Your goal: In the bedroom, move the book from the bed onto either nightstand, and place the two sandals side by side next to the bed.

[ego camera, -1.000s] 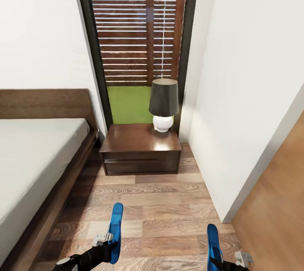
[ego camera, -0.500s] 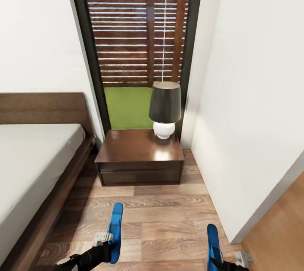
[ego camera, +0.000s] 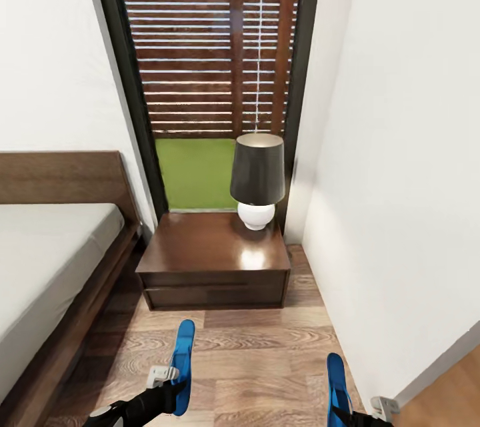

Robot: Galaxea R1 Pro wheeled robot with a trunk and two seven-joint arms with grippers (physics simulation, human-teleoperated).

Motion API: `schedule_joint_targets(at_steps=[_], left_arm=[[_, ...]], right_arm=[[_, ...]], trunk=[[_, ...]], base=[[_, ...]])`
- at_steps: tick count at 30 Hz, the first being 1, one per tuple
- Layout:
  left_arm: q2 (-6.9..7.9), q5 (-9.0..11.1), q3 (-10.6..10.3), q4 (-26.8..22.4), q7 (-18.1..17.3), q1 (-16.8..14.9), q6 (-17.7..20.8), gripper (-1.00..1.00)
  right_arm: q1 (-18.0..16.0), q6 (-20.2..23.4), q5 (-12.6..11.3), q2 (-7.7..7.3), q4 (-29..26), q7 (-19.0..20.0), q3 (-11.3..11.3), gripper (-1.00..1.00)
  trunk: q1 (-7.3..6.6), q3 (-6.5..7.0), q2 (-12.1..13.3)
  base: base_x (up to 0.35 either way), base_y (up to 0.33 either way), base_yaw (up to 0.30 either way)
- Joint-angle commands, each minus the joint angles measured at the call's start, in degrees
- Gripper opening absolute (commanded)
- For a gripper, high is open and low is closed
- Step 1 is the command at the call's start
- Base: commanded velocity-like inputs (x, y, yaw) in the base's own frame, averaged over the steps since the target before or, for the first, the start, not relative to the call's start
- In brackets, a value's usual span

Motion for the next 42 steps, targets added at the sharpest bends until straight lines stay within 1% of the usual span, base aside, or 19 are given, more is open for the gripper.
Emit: schedule_joint_targets(at_steps=[1,6,29,35,42], left_arm=[[-0.01,-0.1,0.2,0.1,-0.3,0.0,-0.2,-1.00],[-0.01,-0.1,0.2,0.1,-0.3,0.0,-0.2,-1.00],[0.00,-0.1,0.2,0.1,-0.3,0.0,-0.2,-1.00],[0.02,-0.1,0.2,0.1,-0.3,0.0,-0.2,-1.00],[0.00,-0.1,0.2,0.1,-0.3,0.0,-0.2,-1.00]], right_arm=[[0.0,-0.1,-0.4,-0.02,0.1,0.2,0.1,-1.00],[-0.1,-0.2,-0.4,-0.02,0.1,0.2,0.1,-1.00],[-0.1,-0.2,-0.4,-0.02,0.1,0.2,0.1,-1.00],[-0.1,-0.2,-0.4,-0.02,0.1,0.2,0.1,-1.00],[-0.1,-0.2,-0.4,-0.02,0.1,0.2,0.1,-1.00]], trunk=[[0.01,-0.05,0.0],[0.01,-0.05,0.0],[0.01,-0.05,0.0],[0.01,-0.05,0.0],[0.01,-0.05,0.0]], base=[[0.158,-0.107,0.094],[0.049,-0.033,0.208],[0.001,-0.001,0.290],[-0.142,0.000,0.290],[-0.019,0.000,0.290]])
